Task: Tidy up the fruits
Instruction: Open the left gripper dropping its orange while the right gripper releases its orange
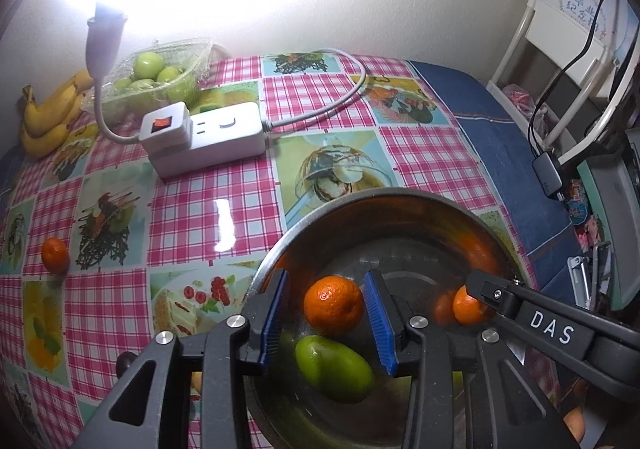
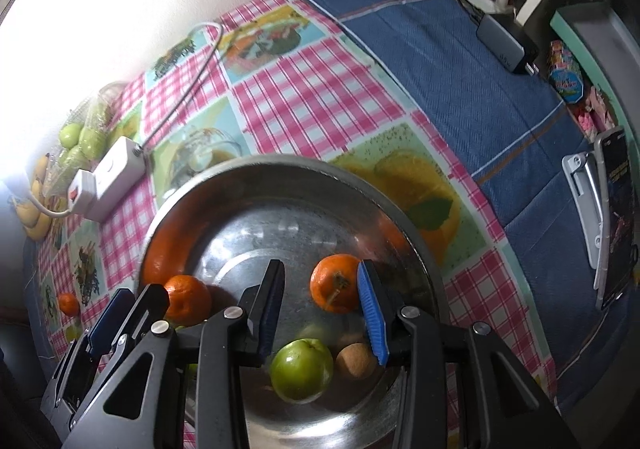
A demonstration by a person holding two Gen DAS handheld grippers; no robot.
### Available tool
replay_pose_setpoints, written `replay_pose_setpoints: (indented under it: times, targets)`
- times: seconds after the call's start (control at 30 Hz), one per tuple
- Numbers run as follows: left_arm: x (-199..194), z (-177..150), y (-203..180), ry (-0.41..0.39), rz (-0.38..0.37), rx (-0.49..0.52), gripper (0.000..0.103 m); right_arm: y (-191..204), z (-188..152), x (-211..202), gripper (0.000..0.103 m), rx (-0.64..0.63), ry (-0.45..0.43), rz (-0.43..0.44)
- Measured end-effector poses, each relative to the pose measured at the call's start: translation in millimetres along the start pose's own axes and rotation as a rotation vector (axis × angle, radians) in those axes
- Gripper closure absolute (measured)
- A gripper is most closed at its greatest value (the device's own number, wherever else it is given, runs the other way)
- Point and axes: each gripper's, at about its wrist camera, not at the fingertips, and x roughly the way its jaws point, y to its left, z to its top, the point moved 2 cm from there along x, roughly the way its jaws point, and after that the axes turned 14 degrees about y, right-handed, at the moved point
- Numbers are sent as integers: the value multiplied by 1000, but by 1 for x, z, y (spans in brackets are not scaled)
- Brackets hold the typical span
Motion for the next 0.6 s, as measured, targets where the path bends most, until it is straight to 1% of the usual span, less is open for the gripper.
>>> replay_pose_setpoints:
  times: [0.07,0.3,0.4,0.43,0.47,0.5,0.53,0.6]
  targets:
    - [-4,1,3,-5,4,-9,58,1,-2,-7,64,-9,-15,1]
    - [-21,4,18,-25,14,-65,57,9,-5,-21,64,-28,-51,-6]
    - [-24,4,25,-30,21,-92,52,12,-4,-20,64,-35,-48,-12]
    - [-24,4,28,-31,26,-102,49,13,-4,-19,62,-36,-44,-14]
    - [-23,4,29,-30,33,-108,46,13,-3,-17,58,-36,-41,-17]
    - [-22,4,31,-27,46,-116,44,13,-3,-15,48,-36,-38,-18]
    - [-22,4,33,-24,55,-123,41,13,-3,-12,43,-36,-35,-18]
    - [-20,3,37,-19,70,-141,36,14,-3,-9,41,-43,-29,-19]
